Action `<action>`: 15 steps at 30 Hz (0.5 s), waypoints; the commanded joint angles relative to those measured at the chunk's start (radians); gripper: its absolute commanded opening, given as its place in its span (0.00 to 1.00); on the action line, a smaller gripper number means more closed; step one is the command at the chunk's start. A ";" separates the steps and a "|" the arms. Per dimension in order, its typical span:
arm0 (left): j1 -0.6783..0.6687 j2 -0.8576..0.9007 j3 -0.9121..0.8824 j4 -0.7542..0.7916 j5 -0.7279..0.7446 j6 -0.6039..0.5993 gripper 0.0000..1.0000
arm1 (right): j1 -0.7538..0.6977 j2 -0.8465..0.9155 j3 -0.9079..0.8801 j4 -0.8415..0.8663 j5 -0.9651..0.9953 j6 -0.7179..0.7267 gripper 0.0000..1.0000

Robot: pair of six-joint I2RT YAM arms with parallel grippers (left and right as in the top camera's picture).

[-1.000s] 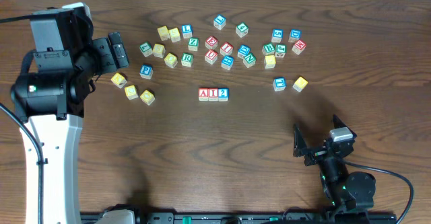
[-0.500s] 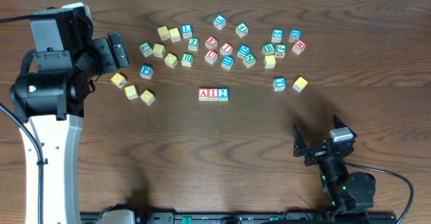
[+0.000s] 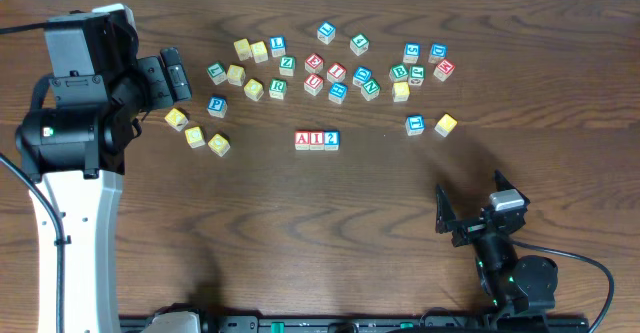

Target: Spell out AI2

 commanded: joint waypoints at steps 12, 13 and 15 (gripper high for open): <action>0.005 -0.212 -0.165 0.024 -0.032 -0.001 0.98 | -0.006 -0.010 -0.005 0.001 -0.006 -0.018 0.99; 0.005 -0.249 -0.209 0.052 -0.032 0.000 0.98 | -0.006 -0.010 -0.005 0.001 -0.006 -0.018 0.99; 0.005 -0.317 -0.295 0.119 -0.032 0.000 0.98 | -0.006 -0.010 -0.005 0.001 -0.006 -0.018 0.99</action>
